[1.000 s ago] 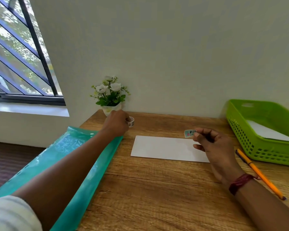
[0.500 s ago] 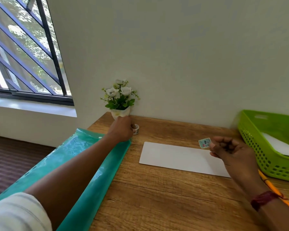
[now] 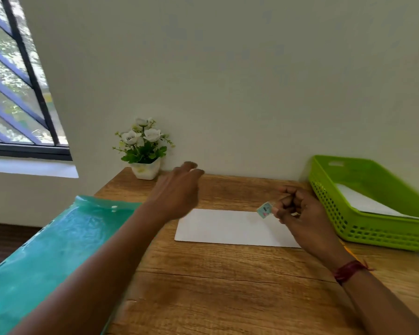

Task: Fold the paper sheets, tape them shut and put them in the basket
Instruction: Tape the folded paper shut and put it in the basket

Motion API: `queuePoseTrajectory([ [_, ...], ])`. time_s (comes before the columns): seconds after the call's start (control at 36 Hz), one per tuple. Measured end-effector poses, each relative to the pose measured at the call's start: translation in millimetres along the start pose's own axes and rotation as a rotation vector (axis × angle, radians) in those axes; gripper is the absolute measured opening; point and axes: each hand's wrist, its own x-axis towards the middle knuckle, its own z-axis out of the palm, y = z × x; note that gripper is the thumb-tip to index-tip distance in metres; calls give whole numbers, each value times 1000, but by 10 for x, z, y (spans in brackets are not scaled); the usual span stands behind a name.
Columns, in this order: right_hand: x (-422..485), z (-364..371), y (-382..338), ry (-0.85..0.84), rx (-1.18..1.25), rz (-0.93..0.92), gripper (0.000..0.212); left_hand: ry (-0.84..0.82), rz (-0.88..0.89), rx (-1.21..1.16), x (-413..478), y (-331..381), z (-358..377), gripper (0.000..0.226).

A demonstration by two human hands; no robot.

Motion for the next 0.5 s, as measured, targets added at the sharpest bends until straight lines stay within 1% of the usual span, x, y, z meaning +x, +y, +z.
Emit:
queuePoseTrajectory([
  [0.06,-11,-6,30,-34,-22,-6,48,-33,82,-131,-49,324,4,44],
  [0.11,-27,-28,79,-64,-64,-18,50,-50,124,-217,-86,562,95,41],
  [0.17,-41,-43,103,-90,-105,-27,53,-62,148,-295,-124,722,207,38],
  [0.22,-55,-48,88,-121,-137,-51,54,-63,136,-389,-160,822,304,33],
  [0.33,-90,-48,-24,-164,-185,-123,54,-22,128,-430,-214,931,419,27],
  [0.5,-133,-16,-46,-242,-312,-164,58,-23,123,-481,-296,951,427,26],
])
